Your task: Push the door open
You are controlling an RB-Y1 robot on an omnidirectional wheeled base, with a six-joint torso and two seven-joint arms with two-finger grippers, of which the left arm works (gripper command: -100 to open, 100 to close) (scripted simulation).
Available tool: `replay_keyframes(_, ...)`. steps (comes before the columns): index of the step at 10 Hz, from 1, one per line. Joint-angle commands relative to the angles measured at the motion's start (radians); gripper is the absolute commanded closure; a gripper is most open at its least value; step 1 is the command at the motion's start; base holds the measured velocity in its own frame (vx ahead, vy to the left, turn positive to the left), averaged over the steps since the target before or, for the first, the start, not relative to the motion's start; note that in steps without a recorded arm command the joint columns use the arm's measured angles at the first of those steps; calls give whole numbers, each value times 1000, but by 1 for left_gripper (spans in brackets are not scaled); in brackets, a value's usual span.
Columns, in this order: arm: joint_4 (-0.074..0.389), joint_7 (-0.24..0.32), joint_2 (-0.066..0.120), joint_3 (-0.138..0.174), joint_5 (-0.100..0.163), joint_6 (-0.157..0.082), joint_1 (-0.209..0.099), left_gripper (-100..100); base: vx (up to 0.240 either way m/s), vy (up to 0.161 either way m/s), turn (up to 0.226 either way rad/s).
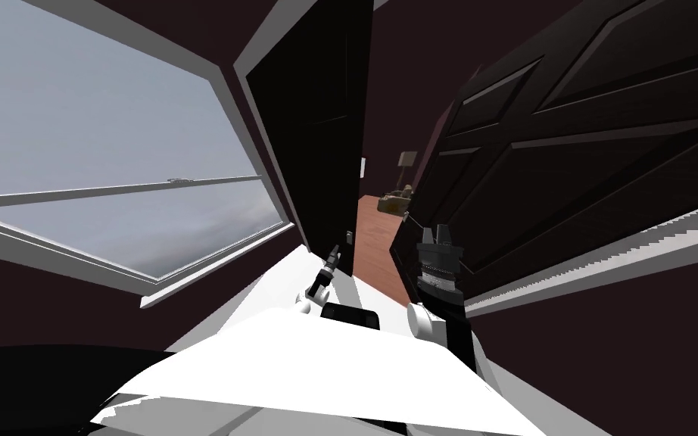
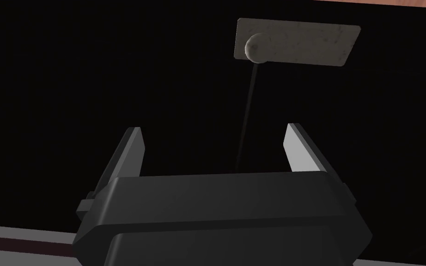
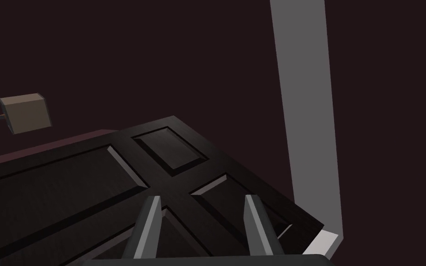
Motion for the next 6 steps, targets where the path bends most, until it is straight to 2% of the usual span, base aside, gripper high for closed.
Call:
replay_keyframes(1,49,0,0,-8,2,-8,-22,-100,55,65,-117)
replay_keyframes(5,143,-2,-5,-24,5,-20,-65,-100,52,69,-91)
replay_keyframes(6,143,-2,-5,-24,5,-20,-65,-100,34,45,-25)
